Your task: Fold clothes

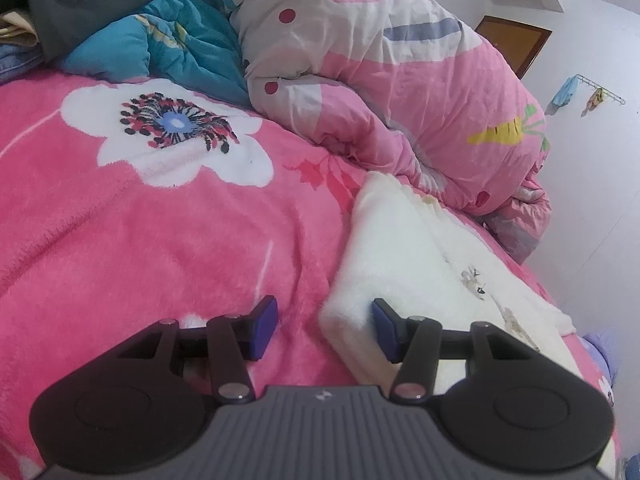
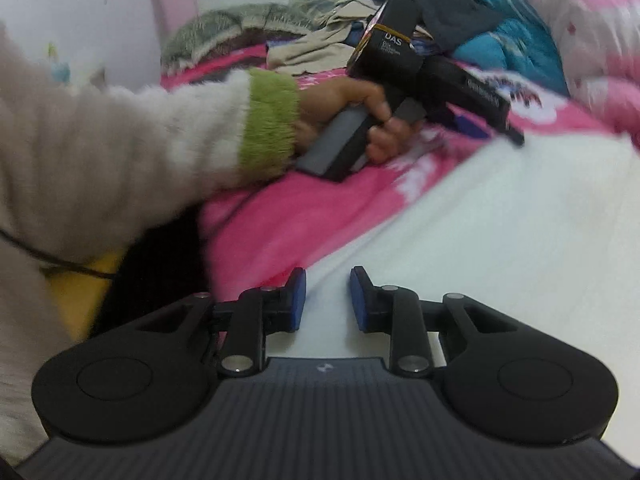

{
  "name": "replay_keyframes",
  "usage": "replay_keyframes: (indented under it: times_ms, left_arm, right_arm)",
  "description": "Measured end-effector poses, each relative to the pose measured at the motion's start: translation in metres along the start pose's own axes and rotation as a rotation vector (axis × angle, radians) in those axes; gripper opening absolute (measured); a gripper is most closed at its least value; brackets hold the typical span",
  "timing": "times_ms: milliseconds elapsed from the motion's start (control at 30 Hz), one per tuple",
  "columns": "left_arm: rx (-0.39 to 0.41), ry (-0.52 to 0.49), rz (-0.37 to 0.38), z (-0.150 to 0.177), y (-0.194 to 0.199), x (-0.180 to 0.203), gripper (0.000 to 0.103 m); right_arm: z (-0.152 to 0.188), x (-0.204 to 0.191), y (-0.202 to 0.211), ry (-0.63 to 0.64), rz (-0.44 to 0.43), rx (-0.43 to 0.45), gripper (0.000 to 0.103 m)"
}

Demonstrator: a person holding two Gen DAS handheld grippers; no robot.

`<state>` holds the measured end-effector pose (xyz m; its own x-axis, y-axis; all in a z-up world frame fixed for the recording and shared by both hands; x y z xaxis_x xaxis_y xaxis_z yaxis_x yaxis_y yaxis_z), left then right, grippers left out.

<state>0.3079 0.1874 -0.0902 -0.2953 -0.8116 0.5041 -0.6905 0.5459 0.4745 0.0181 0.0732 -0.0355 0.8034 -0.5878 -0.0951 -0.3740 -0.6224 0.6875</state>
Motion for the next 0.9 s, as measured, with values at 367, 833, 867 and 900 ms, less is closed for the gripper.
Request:
replay_keyframes:
  times_ms: [367, 833, 867, 900]
  left_arm:
    - [0.059, 0.013, -0.145, -0.006, 0.092, 0.022, 0.055]
    - [-0.275, 0.003, -0.019, 0.182, 0.195, 0.147, 0.039]
    - [-0.285, -0.003, -0.037, 0.186, 0.192, 0.147, 0.039]
    - [-0.295, -0.009, -0.054, 0.191, 0.189, 0.147, 0.038]
  right_arm:
    - [0.049, -0.029, 0.047, -0.224, -0.231, 0.006, 0.026]
    - [0.096, 0.045, 0.089, -0.634, -0.069, 0.139, 0.026]
    - [0.096, 0.043, 0.087, -0.633, -0.067, 0.129, 0.025]
    - [0.097, 0.043, 0.085, -0.638, -0.066, 0.120, 0.024]
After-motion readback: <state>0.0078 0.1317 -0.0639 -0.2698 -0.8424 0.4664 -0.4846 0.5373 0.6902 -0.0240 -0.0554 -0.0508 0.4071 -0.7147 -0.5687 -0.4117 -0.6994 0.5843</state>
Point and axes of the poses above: each gripper's, at about its wrist camera, not at the fingertips, and y roughly against the way its jaws point, x to its right, z to its underside, the point moved 5 cm from there along -y, roughly the way its jaws point, and after that the axes turned 1 degree about x, right-handed, at the moved point
